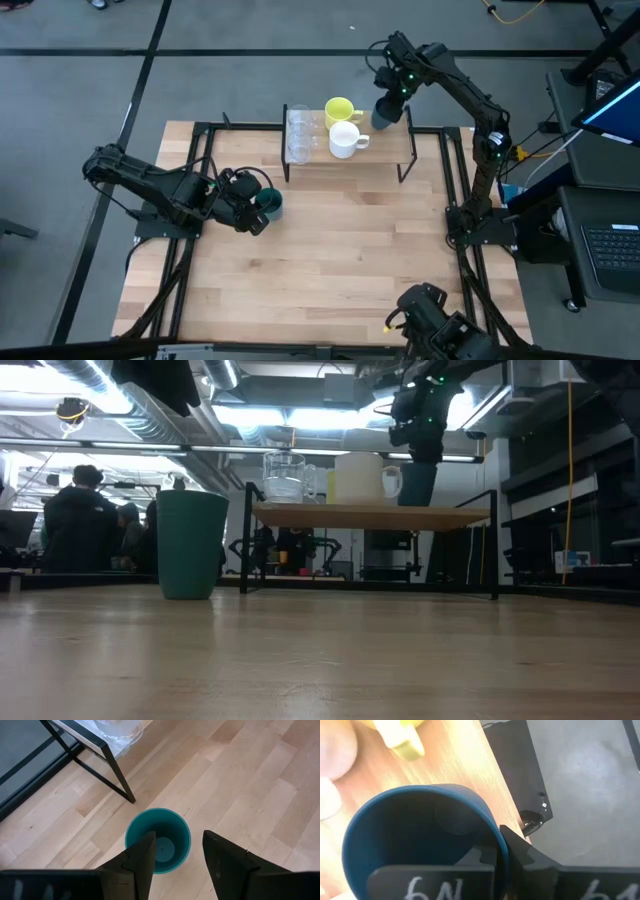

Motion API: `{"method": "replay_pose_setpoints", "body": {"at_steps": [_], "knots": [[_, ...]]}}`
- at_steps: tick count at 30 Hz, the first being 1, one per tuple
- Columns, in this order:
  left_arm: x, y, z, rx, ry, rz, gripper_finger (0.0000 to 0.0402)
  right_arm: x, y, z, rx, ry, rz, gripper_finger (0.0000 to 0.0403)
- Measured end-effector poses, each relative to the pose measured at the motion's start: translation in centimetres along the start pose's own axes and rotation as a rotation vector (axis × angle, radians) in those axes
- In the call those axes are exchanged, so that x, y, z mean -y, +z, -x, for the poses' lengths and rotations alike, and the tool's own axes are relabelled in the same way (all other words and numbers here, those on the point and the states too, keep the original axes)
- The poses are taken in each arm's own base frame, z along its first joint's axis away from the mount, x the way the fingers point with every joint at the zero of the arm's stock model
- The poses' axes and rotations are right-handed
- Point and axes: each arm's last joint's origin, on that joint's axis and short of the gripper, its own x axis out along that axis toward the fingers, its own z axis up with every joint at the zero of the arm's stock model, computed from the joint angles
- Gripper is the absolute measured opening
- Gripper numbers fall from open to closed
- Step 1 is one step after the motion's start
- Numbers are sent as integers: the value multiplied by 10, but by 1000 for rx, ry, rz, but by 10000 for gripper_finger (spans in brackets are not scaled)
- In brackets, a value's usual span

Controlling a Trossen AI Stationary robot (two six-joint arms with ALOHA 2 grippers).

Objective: Stack small to large cups/mugs on shelf
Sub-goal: Put the dark blue cup on the shelf beside the yellow mug, then put the green cup on the shelf, aligned with the dark blue cup

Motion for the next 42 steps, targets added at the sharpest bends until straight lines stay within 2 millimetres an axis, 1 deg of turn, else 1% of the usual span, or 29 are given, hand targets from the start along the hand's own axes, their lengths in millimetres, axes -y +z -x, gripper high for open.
{"method": "replay_pose_setpoints", "body": {"at_steps": [10, 13, 26, 30, 32, 35, 38, 42], "knots": [[0, 0, 0, 0, 0, 0, 158, -3, -5, -2, -59, 29, -2, 7], [0, 0, 0, 0, 0, 0, 158, -3, -5, -1, -56, 28, -2, 14], [0, 0, 0, 0, 0, -1, 158, -2, -4, -1, -48, 22, 3, 97], [0, 0, 0, 0, 0, -1, 158, 0, -3, -1, -51, -24, 5, 130], [0, 0, 0, 0, 0, 0, 158, 1, -2, 4, -59, -80, 5, 145], [0, 0, 0, 0, 0, -1, 158, 2, 0, 19, -42, -135, 3, 167], [0, 0, 0, 0, 0, -1, 158, -1, 3, 42, 13, -144, -16, 182], [0, 0, 0, 0, 0, -1, 158, -9, 3, 72, 111, -94, -31, 188]]}}
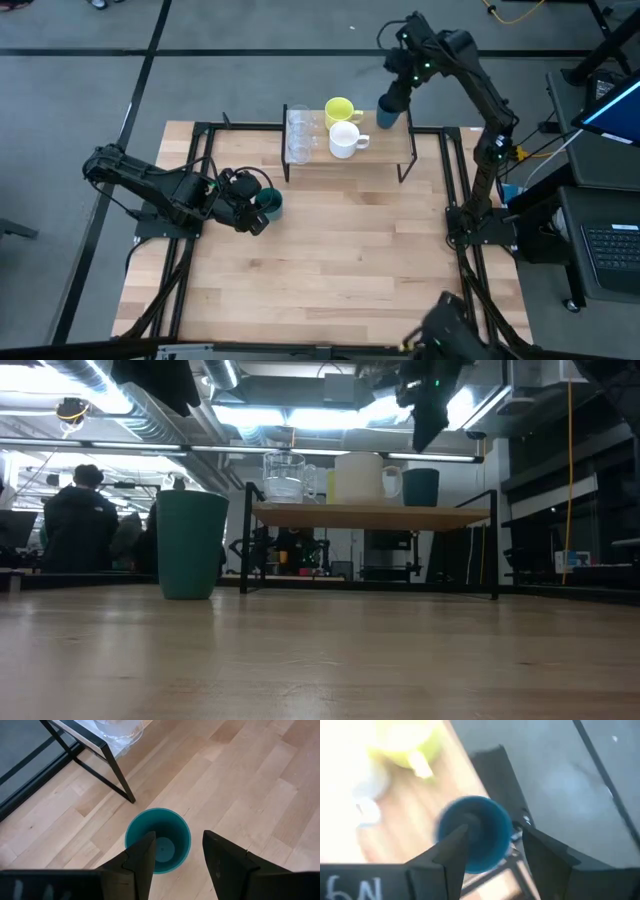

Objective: Stack small to large cups/mugs on shelf
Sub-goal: Put the green cup on the shelf, aligned with the dark blue cup

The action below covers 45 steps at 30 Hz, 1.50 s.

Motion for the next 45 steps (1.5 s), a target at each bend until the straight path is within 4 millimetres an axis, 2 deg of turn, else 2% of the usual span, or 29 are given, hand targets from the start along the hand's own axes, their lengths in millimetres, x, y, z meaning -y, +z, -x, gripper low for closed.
{"method": "replay_pose_setpoints", "body": {"at_steps": [7, 10, 17, 20, 24, 27, 29, 33, 37, 41, 45], "knots": [[0, 0, 0, -3, -3, -1, 158, -24, -15, 42, 94, 150, -124, 189], [0, 0, 0, -3, -3, 0, 158, -40, -14, 55, 141, 207, -95, 189], [0, 0, 0, -6, -4, -2, 158, -103, -6, 71, 180, 338, 97, 189], [-4, -6, 1, -101, -3, 36, 158, -131, -4, 75, 182, 367, 187, 189], [-17, -22, 4, -300, 128, 177, 158, -159, -8, 75, 156, 390, 292, 189], [-20, -36, -1, -357, 204, 220, 158, -173, -16, 72, 118, 415, 342, 189], [-18, -47, -12, -356, 210, 222, 158, -179, -22, 67, 91, 425, 361, 189], [-9, -78, -41, -229, 180, 214, 158, -187, -35, 60, 80, 404, 369, 189], [-7, -120, -67, -195, 118, 286, 158, -190, -54, 59, 114, 392, 373, 189], [-20, -154, -86, -94, 145, 347, 158, -188, -75, 63, 214, 395, 362, 189], [-35, -165, -97, 47, 193, 345, 158, -185, -93, 63, 293, 400, 312, 189]]}}
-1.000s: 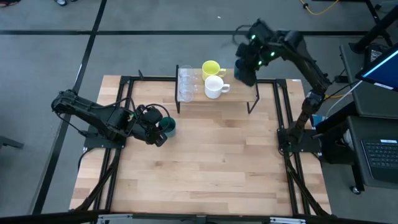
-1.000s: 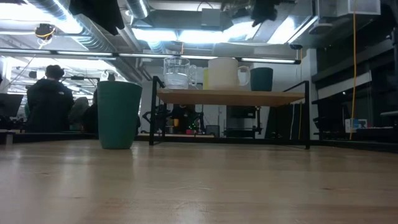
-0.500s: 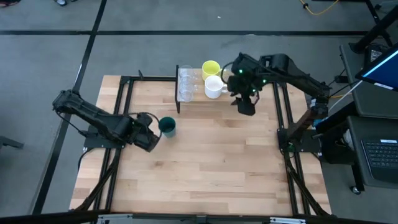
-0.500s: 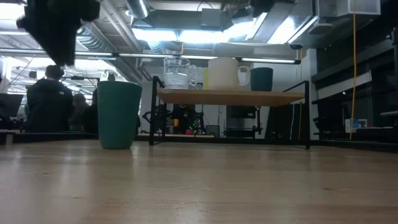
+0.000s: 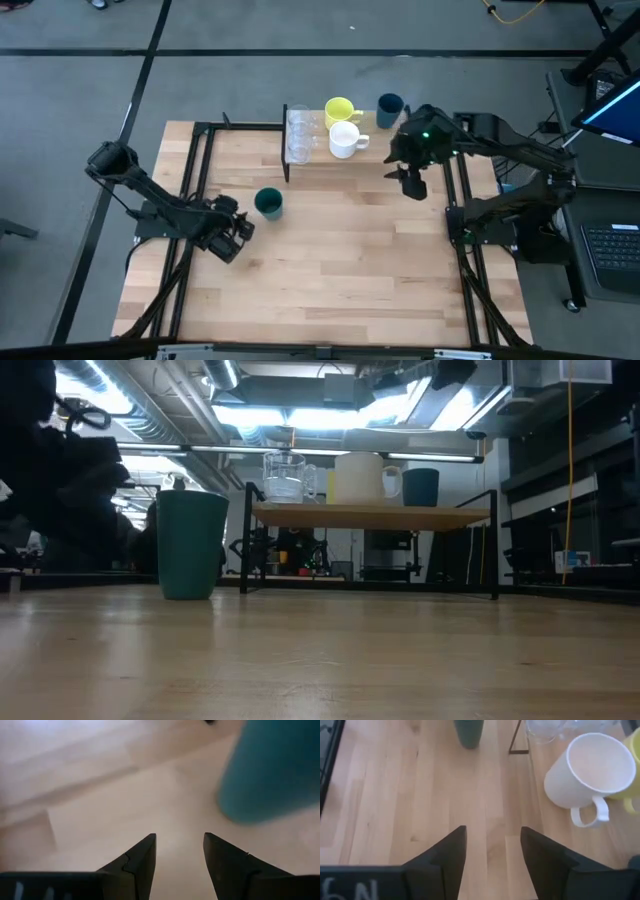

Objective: Stack small to large cups/mugs on shelf
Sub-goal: Put the green cup on the shelf, aligned with the dark blue cup

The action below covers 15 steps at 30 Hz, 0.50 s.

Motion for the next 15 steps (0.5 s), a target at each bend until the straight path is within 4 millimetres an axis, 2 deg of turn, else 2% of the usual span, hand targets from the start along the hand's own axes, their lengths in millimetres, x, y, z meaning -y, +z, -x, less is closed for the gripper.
{"method": "replay_pose_setpoints", "body": {"at_steps": [6, 15], "knots": [[-12, 4, -18, 95, 77, 32, 158, -4, -21, 7, 56, -23, -25, 189], [11, 11, -46, 111, 54, -33, 158, -6, -29, 15, 105, -30, -16, 189]]}}
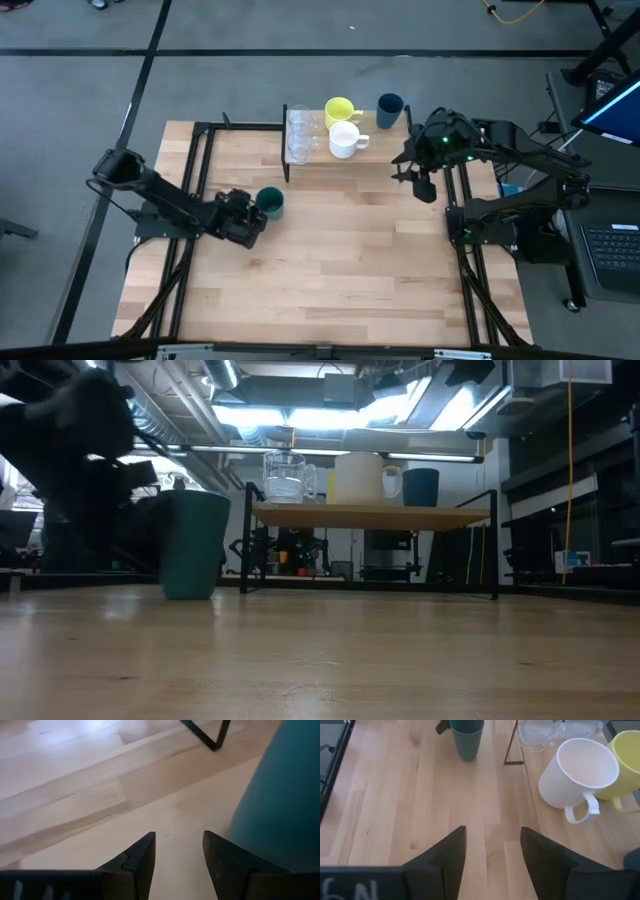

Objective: Stack small to large cups/mugs on shelf
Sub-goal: Put the green cup on the shelf, aligned with the dark blue cup

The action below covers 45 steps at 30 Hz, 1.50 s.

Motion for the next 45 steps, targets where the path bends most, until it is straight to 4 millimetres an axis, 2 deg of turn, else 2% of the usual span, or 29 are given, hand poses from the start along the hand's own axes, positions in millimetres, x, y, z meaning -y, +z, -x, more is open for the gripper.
{"method": "replay_pose_setpoints", "body": {"at_steps": [17, 26, 37, 45], "knots": [[30, -5, -40, 50, -53, -122, 158, 0, 0, 2, 7, -1, 1, 189], [50, -3, -46, 133, -168, -159, 158, 0, 0, 2, 7, -1, 2, 189], [56, 5, -49, 150, -215, -119, 158, 0, 0, 2, 7, -1, 2, 189], [77, 21, -45, 185, -256, -166, 158, 0, 0, 2, 6, -1, 11, 189]]}}
